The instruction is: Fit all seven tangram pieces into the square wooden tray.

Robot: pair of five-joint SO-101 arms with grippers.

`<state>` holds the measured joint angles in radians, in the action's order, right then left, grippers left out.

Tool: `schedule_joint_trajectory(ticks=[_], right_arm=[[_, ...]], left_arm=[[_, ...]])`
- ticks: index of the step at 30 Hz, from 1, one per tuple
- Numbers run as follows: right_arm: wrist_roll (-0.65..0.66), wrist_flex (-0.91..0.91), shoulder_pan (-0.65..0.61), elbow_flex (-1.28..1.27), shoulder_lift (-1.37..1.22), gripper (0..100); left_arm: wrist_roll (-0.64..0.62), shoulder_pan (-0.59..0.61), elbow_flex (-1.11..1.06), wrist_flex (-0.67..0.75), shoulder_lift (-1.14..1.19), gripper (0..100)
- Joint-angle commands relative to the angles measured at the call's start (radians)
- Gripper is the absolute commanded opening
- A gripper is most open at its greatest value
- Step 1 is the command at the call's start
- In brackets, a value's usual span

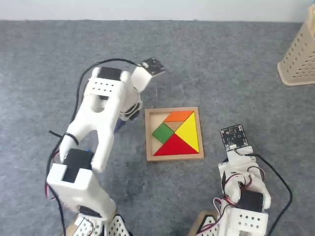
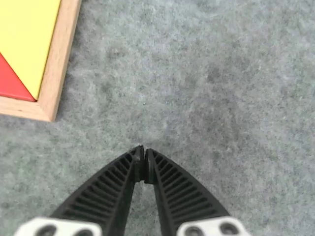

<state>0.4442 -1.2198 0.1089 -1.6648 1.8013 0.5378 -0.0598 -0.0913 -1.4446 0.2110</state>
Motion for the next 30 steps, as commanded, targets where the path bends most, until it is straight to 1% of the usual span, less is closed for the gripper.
schedule_joint_trajectory(ticks=[1,4,9,12,15,20,27,29,30], right_arm=[[0.011,-0.004,-0.002,-0.020,-0.010,0.8],[0.011,-0.004,-0.004,-0.020,-0.010,0.8],[0.011,-0.004,-0.004,-0.020,-0.010,0.8],[0.011,-0.004,-0.004,-0.020,-0.010,0.8],[0.011,-0.004,-0.004,-0.020,-0.010,0.8],[0.011,-0.004,-0.004,-0.020,-0.010,0.8],[0.011,-0.004,-0.004,-0.020,-0.010,0.8],[0.011,-0.004,-0.005,-0.020,-0.010,0.8],[0.011,-0.004,-0.005,-0.020,-0.010,0.8]], left_arm=[[-0.037,0.072,0.018,0.029,-0.064,15],[-0.018,0.103,0.008,0.032,-0.063,16],[0.002,0.101,-0.010,0.040,-0.061,16],[0.002,0.104,-0.053,0.103,-0.058,16],[0.002,0.107,-0.076,0.147,-0.008,16],[0.002,0.109,-0.041,0.189,0.109,16],[0.002,0.103,-0.002,0.184,0.181,6],[-0.005,0.103,0.004,0.183,0.180,1],[-0.005,0.101,0.015,0.175,0.180,1]])
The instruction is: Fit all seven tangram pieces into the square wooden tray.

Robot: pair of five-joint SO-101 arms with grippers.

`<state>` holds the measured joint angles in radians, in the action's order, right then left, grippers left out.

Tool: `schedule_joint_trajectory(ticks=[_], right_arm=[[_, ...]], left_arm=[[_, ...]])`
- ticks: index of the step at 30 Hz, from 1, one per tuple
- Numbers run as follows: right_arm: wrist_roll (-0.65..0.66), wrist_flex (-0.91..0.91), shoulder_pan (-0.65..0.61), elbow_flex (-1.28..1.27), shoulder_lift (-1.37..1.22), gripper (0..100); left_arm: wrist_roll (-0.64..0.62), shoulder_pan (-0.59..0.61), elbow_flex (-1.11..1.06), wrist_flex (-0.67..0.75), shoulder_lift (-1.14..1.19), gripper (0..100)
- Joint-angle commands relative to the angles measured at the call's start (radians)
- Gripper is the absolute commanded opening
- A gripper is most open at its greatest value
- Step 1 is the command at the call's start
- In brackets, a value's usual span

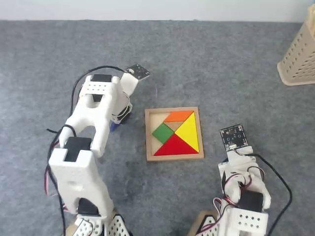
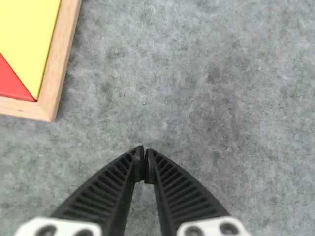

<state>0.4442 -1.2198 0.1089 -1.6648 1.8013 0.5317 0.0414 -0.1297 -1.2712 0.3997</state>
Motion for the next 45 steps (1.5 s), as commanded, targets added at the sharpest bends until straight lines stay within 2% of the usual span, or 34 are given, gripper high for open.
schedule_joint_trajectory(ticks=[1,6,11,16,20,27,31,45], right_arm=[[0.011,-0.004,-0.005,-0.020,-0.010,0.8],[0.011,-0.004,-0.007,-0.020,-0.010,0.8],[0.011,-0.004,-0.007,-0.020,-0.010,0.8],[0.011,-0.004,-0.007,-0.020,-0.010,0.8],[0.011,-0.004,-0.007,-0.020,-0.010,0.9],[0.011,-0.005,-0.007,-0.020,-0.010,0.9],[0.011,-0.005,-0.005,-0.020,-0.010,0.9],[0.011,-0.005,-0.005,-0.020,-0.010,0.9]], left_arm=[[0.002,0.000,0.071,-0.020,-0.009,1],[-0.023,-0.035,0.260,-0.210,-0.009,1],[-0.074,-0.189,0.378,-0.327,-0.009,1],[-0.118,-0.359,0.380,-0.322,0.003,1],[-0.155,-0.411,0.344,-0.245,0.005,1],[-0.265,-0.387,0.260,-0.097,0.006,1],[-0.275,-0.388,0.199,-0.026,0.006,1],[-0.301,-0.394,0.153,-0.012,0.006,1]])
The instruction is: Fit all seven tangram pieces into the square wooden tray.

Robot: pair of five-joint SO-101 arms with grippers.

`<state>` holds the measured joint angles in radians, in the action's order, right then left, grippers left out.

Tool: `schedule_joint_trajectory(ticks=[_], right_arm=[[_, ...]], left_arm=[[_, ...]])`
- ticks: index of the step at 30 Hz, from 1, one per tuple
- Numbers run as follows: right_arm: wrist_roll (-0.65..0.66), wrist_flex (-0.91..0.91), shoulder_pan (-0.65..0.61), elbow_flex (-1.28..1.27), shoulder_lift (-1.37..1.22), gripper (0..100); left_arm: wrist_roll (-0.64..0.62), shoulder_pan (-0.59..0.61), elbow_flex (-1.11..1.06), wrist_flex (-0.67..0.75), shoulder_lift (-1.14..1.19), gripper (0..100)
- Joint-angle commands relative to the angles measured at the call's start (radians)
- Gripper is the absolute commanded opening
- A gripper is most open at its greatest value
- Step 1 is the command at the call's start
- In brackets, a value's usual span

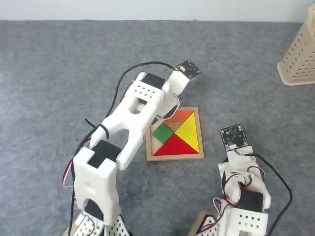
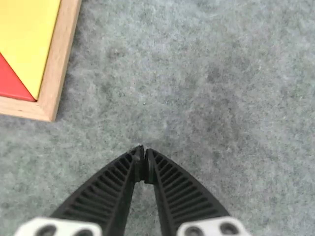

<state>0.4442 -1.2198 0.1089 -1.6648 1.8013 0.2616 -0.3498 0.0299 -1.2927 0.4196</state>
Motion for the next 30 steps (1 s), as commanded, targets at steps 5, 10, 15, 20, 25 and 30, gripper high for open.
schedule_joint_trajectory(ticks=[5,10,15,20,25,30], right_arm=[[0.011,-0.005,-0.005,-0.020,-0.010,0.9],[0.011,-0.005,-0.005,-0.020,-0.010,0.9],[0.011,-0.005,-0.005,-0.020,-0.010,0.9],[0.011,-0.005,-0.005,-0.020,-0.010,0.9],[0.011,-0.005,-0.005,-0.020,-0.010,0.9],[0.011,-0.005,-0.005,-0.020,-0.010,0.9]], left_arm=[[-0.049,0.000,-0.012,0.011,-0.014,1],[-0.046,0.000,-0.021,0.009,-0.014,1],[-0.020,0.002,-0.028,0.009,-0.014,1],[-0.012,0.008,-0.028,0.009,-0.014,1],[-0.012,0.006,-0.028,0.009,-0.014,10],[-0.012,0.006,-0.022,0.009,-0.015,11]])
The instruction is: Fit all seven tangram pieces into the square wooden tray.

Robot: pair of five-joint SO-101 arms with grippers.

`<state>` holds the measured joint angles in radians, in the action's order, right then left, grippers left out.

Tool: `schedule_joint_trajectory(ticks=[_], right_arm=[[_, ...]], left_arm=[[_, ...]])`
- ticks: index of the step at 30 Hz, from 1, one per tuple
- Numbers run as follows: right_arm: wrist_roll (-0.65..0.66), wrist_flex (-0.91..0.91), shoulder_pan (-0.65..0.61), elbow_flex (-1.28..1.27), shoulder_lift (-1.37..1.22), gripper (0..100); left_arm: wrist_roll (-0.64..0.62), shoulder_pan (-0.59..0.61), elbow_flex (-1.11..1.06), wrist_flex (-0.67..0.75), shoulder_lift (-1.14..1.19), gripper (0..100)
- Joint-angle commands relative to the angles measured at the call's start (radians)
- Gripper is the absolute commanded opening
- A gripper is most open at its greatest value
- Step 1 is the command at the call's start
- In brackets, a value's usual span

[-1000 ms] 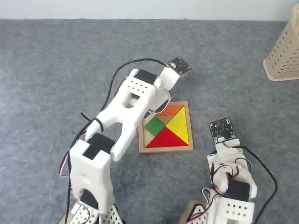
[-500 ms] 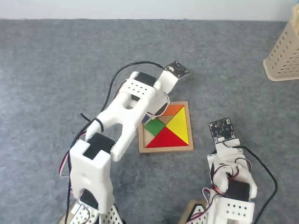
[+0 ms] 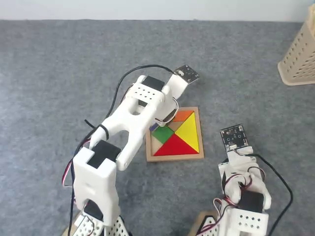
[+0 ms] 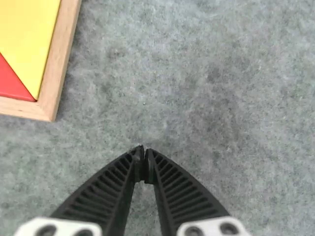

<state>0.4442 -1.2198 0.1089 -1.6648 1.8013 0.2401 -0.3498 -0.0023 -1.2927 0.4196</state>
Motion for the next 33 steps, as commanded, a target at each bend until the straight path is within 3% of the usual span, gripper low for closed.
schedule_joint_trajectory(ticks=[1,12,33], right_arm=[[0.011,-0.005,-0.005,-0.020,-0.010,0.9],[0.011,-0.005,-0.005,-0.020,-0.010,0.9],[0.011,-0.005,-0.005,-0.020,-0.010,0.9]], left_arm=[[0.009,0.009,0.012,0.011,-0.017,11],[0.072,0.138,0.093,-0.012,-0.017,11],[0.064,0.049,0.071,-0.014,0.069,11]])
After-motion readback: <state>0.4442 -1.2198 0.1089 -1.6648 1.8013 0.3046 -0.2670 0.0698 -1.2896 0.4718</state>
